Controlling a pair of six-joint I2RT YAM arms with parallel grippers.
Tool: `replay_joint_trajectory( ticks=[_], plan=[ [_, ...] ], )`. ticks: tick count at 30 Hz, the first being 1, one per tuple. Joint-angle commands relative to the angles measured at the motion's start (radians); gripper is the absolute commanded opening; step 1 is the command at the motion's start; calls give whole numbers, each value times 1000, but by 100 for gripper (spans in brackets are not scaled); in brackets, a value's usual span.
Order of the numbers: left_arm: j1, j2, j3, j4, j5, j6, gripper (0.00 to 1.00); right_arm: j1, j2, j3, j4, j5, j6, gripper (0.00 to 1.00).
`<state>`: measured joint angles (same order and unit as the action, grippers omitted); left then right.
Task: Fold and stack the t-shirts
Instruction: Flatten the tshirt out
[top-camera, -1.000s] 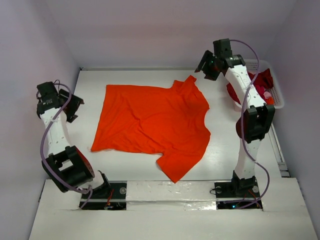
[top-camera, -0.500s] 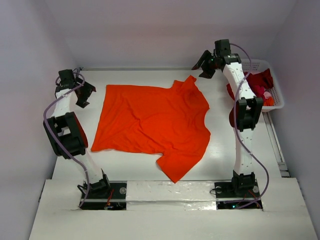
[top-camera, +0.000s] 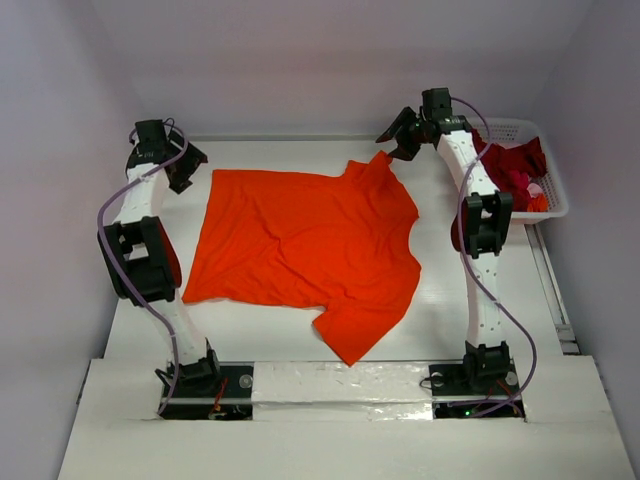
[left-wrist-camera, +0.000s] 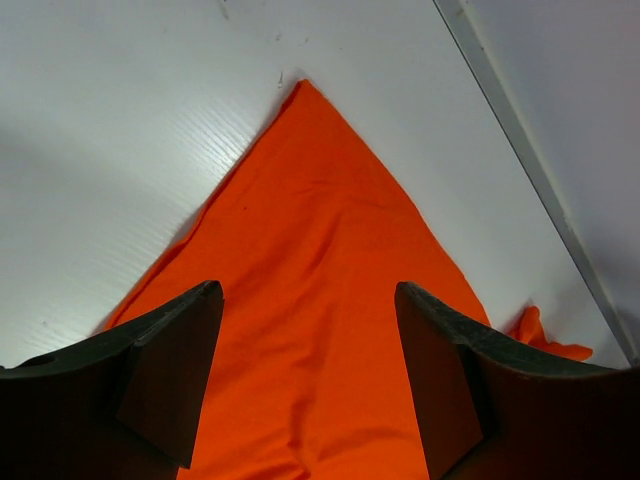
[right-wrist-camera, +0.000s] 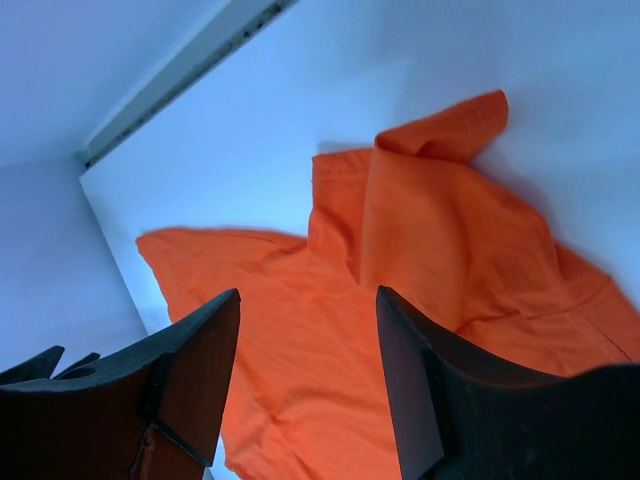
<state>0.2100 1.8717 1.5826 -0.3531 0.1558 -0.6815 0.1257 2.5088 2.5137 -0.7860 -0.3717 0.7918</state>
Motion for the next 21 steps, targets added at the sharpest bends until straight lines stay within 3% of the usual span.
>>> replay_joint_trajectory(
  ticks=[1, 7, 10, 13, 15, 18, 21],
  plan=[
    [2, 21, 40, 31, 10, 30, 66, 6, 15, 34, 99, -18, 23, 63],
    [-32, 21, 62, -93, 8, 39, 61, 49, -45, -27, 24, 26, -74, 57],
    [-47, -102, -43, -80, -2, 66, 49, 126, -221, -201, 37, 137, -179, 33],
    [-70, -215, -119, -61, 4, 76, 36, 198, -387, -375, 47, 206, -216, 2],
    [-113, -267, -125, -79, -4, 86, 24, 256, -480, -488, 63, 241, -220, 0],
    [-180, -296, -104, -144, -39, 99, 2, 327, -513, -532, 30, 302, -247, 0],
    [-247, -302, -119, -190, -120, 108, 0, 417, -515, -582, -22, 399, -261, 0]
  ],
)
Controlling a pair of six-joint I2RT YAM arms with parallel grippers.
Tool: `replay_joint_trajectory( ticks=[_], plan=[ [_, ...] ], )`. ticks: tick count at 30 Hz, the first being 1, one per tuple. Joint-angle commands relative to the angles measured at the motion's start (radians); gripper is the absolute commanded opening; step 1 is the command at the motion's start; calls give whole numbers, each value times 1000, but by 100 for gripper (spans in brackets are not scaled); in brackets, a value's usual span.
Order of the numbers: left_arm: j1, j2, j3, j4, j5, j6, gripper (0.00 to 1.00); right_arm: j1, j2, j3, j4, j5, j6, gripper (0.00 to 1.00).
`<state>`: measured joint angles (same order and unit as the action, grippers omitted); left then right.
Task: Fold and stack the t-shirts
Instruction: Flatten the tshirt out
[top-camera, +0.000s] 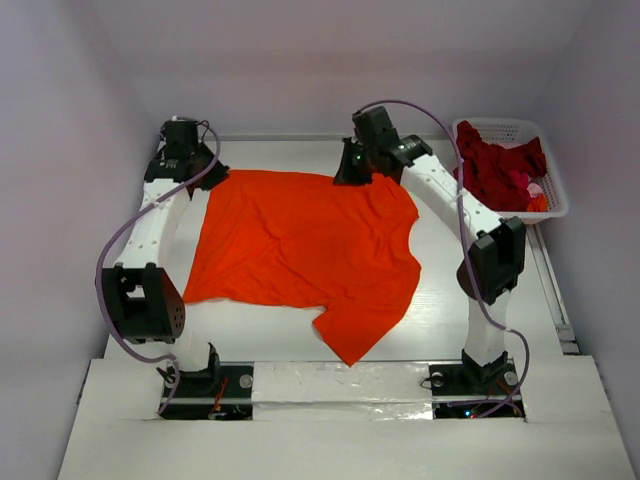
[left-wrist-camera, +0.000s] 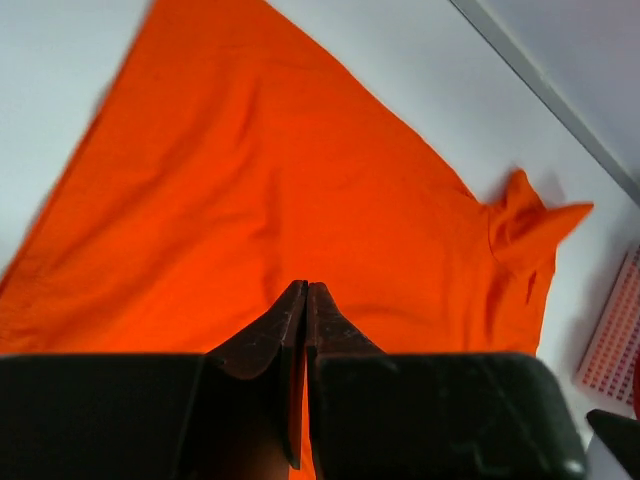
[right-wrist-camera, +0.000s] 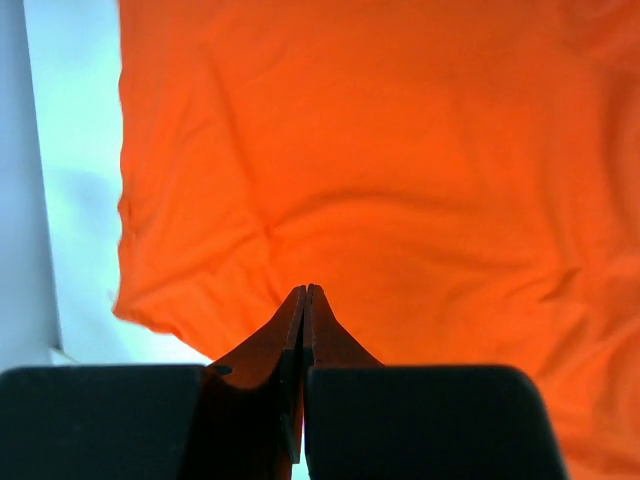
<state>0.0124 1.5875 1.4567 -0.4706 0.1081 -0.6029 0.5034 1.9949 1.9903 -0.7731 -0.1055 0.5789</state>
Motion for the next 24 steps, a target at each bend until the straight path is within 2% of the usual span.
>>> replay_joint_trajectory(
  ticks=[1, 7, 12, 18, 24],
  plan=[
    [-60, -17, -28, -76, -88, 28, 0, 69, -4, -120, -32, 141, -44, 0],
    [-132, 6, -168, -66, -162, 12, 0, 109, -80, -376, 102, 127, 15, 0],
    [-132, 43, -177, -40, -189, 9, 0, 127, -88, -517, 159, 124, 30, 0],
    [-132, 95, -197, -34, -144, -15, 0, 164, -149, -698, 245, 115, 91, 0],
    [-153, 60, -292, -14, -134, -31, 0, 193, -234, -872, 297, 83, 137, 0]
  ],
)
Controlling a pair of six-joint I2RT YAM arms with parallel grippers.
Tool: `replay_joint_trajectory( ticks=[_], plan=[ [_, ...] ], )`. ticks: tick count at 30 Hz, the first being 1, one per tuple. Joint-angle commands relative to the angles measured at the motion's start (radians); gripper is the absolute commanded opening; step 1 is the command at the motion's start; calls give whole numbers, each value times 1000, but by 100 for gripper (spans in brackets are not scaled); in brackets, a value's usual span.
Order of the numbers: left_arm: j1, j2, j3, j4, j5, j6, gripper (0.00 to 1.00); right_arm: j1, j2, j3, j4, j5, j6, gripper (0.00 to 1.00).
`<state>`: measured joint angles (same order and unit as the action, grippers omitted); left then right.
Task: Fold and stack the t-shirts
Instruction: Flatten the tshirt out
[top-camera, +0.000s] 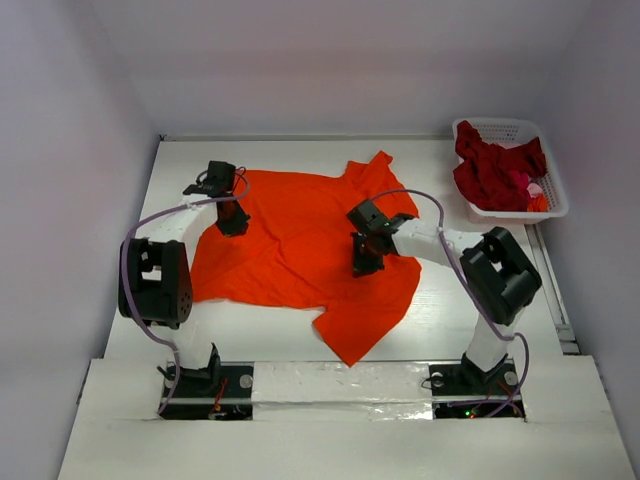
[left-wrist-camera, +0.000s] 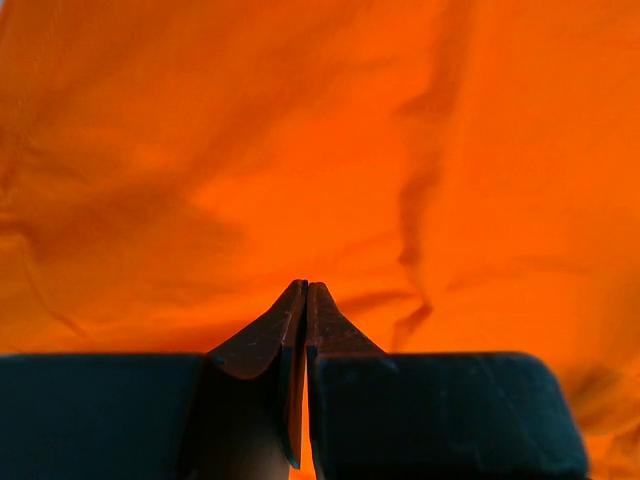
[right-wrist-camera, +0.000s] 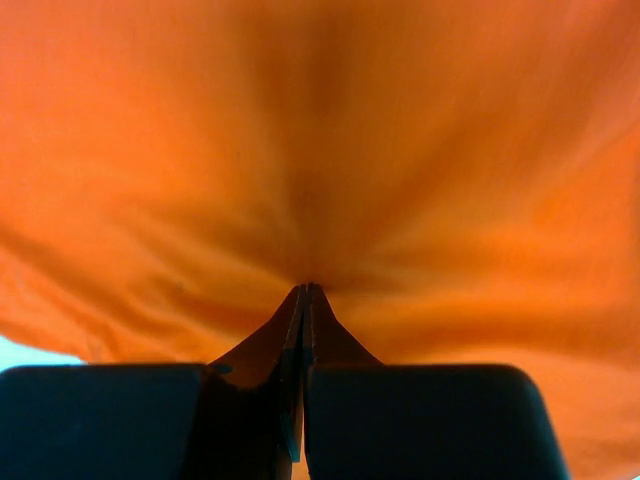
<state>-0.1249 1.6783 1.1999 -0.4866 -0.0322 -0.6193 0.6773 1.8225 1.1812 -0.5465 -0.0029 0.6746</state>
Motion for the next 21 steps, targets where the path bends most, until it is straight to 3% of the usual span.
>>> replay_joint_trajectory(
  ticks=[1, 21],
  plan=[
    [-16, -29, -39, -3, 8, -14, 0, 28, -68, -63, 71, -22, 42, 0],
    [-104, -195, -197, -81, 26, -48, 0, 107, -313, -364, 34, -12, 106, 0]
  ],
)
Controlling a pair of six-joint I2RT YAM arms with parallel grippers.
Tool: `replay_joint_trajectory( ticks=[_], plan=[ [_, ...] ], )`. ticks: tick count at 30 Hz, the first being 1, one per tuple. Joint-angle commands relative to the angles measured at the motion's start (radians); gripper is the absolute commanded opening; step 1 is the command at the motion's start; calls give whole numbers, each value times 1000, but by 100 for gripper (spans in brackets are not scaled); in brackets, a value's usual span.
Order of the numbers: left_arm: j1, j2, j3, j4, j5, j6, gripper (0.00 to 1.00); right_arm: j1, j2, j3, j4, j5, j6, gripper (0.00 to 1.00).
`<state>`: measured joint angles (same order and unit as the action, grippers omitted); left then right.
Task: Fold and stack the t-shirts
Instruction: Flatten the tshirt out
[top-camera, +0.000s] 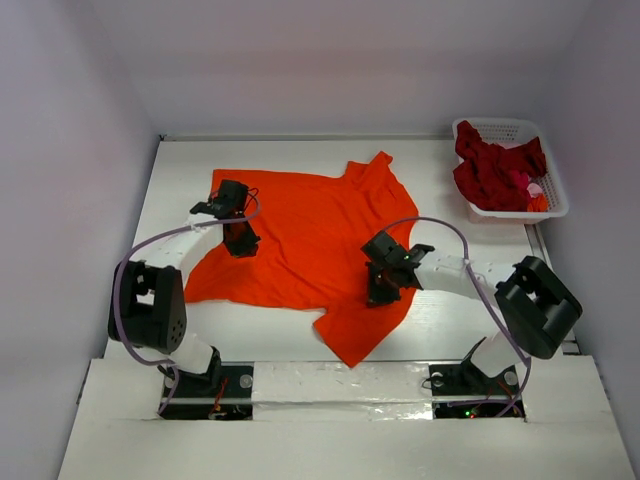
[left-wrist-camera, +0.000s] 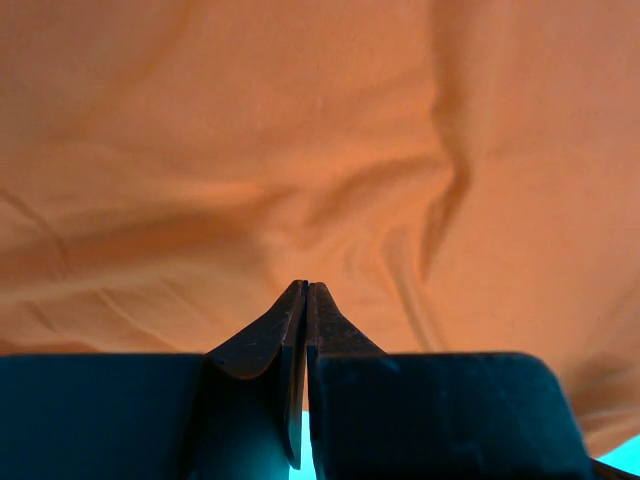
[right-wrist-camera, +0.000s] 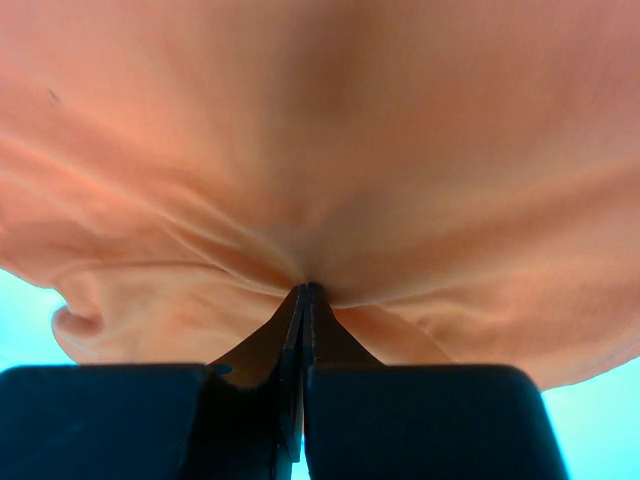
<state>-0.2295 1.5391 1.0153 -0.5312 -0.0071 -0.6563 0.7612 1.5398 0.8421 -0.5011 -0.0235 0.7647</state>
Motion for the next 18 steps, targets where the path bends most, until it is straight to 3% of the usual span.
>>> replay_joint_trajectory(
  ticks=[1, 8, 14, 18],
  plan=[
    [1, -68, -17, -39, 1, -11, 0, 32, -32, -31, -11, 8, 16, 0],
    [-8, -111, -11, -67, -2, -12, 0, 64, -67, -84, -28, 10, 36, 0],
    [-8, -132, 43, -98, -10, -9, 0, 86, -210, 139, -221, 137, 36, 0],
    [-8, -123, 72, -110, -7, -8, 0, 86, -120, 320, -257, 157, -19, 0]
  ],
)
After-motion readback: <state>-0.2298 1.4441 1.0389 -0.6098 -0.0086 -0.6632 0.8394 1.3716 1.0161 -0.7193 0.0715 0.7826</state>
